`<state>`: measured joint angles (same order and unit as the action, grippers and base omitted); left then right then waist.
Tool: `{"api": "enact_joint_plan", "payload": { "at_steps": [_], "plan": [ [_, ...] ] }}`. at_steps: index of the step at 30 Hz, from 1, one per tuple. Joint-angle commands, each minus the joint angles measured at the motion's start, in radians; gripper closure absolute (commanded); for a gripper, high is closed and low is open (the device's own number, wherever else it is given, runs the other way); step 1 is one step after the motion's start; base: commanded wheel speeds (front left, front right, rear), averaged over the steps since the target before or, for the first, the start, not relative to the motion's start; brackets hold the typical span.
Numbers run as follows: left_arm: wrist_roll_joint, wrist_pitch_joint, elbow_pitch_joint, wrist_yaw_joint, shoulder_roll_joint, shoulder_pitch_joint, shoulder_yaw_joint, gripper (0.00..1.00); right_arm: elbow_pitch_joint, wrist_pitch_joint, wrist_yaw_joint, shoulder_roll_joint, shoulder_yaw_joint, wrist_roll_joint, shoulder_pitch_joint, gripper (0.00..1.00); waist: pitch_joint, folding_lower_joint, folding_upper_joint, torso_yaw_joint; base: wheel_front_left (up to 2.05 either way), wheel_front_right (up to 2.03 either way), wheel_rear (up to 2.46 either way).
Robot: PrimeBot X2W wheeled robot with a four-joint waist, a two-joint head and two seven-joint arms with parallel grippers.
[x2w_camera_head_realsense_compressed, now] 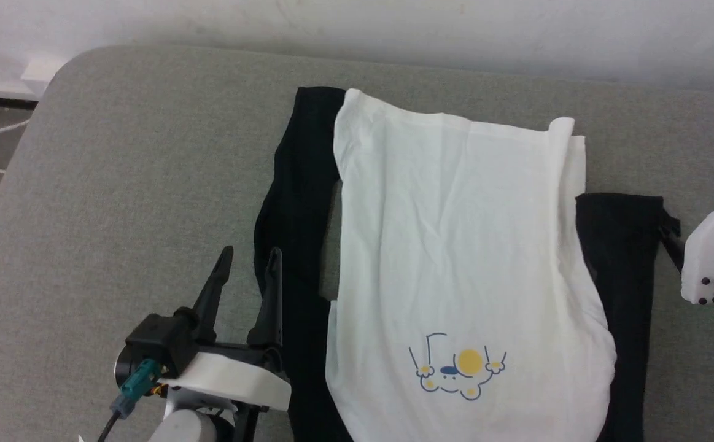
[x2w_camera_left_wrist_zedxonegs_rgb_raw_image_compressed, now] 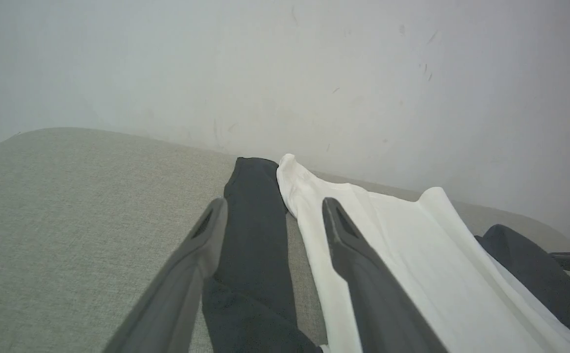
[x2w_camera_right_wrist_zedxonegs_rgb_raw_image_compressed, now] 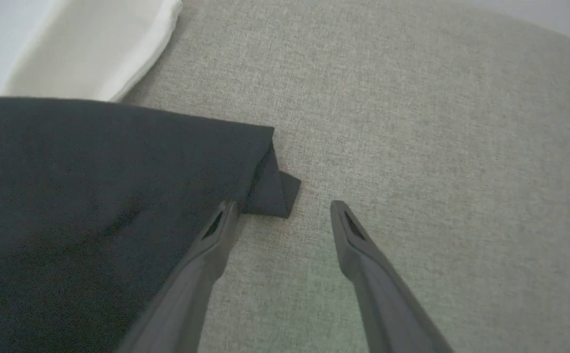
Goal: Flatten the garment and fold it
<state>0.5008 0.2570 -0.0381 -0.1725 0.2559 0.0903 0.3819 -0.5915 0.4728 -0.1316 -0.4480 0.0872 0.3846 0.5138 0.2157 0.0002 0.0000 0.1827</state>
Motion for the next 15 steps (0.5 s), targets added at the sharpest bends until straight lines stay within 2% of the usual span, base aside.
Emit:
{"api": "enact_joint_plan", "payload": {
  "at_steps": [1, 9, 10, 11, 15],
  "plan": [
    [-0.010, 0.005, 0.004, 0.010, -0.007, 0.010, -0.008, 0.00, -0.016, -0.008, 0.001, 0.003, 0.009, -0.012, 0.018, 0.00, 0.039, -0.0002, 0.0000, 0.037, 0.00, 0.00, 0.00],
    [-0.047, 0.005, 0.033, 0.056, -0.051, 0.005, -0.049, 0.00, -0.162, -0.046, 0.001, 0.002, 0.081, -0.042, 0.060, 0.00, 0.058, -0.0002, 0.0000, 0.051, 0.00, 0.00, 0.00],
    [-0.050, 0.005, 0.038, 0.060, -0.054, 0.004, -0.054, 0.00, -0.177, -0.046, 0.001, 0.001, 0.091, -0.041, 0.060, 0.55, 0.059, -0.0002, 0.0000, 0.050, 0.00, 0.00, 0.00],
    [-0.053, 0.005, 0.044, 0.065, -0.057, 0.003, -0.059, 0.00, -0.192, -0.043, 0.001, 0.001, 0.103, -0.037, 0.059, 1.00, 0.059, -0.0002, 0.0000, 0.049, 0.00, 0.00, 0.00],
    [-0.062, 0.005, 0.064, 0.081, -0.063, -0.001, -0.074, 0.00, -0.237, -0.063, 0.001, -0.012, 0.109, -0.018, 0.060, 1.00, 0.052, -0.0002, 0.0000, 0.041, 0.00, 0.00, 0.00]
  ]
}}
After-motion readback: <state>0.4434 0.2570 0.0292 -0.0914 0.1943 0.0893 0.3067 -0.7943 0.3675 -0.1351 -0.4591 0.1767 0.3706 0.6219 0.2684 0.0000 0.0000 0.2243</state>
